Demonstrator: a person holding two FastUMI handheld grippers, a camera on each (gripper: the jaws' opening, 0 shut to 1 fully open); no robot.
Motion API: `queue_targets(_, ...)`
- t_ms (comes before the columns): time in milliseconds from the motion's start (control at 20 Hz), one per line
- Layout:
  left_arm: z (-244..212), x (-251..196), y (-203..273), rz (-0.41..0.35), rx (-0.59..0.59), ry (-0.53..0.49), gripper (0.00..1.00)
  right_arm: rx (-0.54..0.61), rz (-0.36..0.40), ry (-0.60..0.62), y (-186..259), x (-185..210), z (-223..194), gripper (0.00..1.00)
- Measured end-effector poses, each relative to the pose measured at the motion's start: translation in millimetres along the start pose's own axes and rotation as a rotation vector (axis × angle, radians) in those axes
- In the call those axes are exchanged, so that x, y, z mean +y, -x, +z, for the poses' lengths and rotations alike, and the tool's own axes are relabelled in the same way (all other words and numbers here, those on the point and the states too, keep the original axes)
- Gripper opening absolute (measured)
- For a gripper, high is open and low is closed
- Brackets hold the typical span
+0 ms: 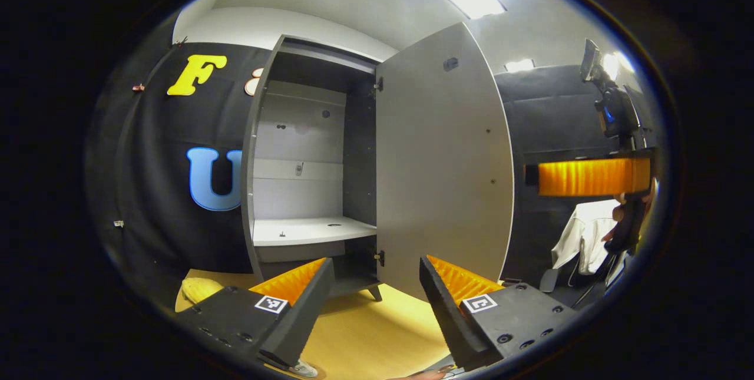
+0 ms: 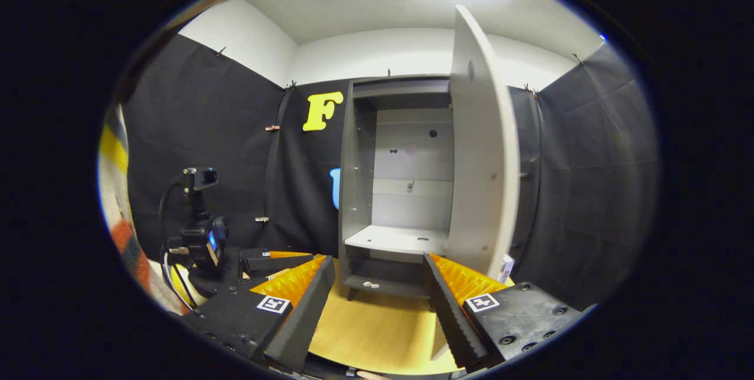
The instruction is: Open the cabinet door with the right hand, grasp the bottle in the cabinet with the left hand and place it on the coaster, then close the cabinet door with the right hand.
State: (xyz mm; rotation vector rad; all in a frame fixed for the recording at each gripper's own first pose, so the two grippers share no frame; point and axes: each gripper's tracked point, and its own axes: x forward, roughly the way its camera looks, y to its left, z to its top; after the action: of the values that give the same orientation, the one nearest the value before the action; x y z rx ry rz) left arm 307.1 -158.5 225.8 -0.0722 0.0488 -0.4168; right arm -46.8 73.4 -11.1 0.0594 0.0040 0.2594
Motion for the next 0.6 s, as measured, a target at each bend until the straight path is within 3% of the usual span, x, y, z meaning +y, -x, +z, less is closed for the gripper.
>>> queue_targets(150, 1.1, -14.7, -17.6, 0.087, -0.007, 0.009, 0.92, -0.015, -0.014, 0.047, 12.6, -54.5, 6.5, 0.93)
queue_targets(300, 1.0, -28.9, -28.8, 0.186, -0.010, 0.003, 0.89, -0.022, 0.016, 0.016, 17.6, -90.2, 12.6, 0.92)
queue_targets(600, 11.1, -48.3, -28.8, 0.323, -0.028, -0.040, 0.92, -0.057, 0.071, -0.003, -14.4, -153.0, 12.4, 0.92)
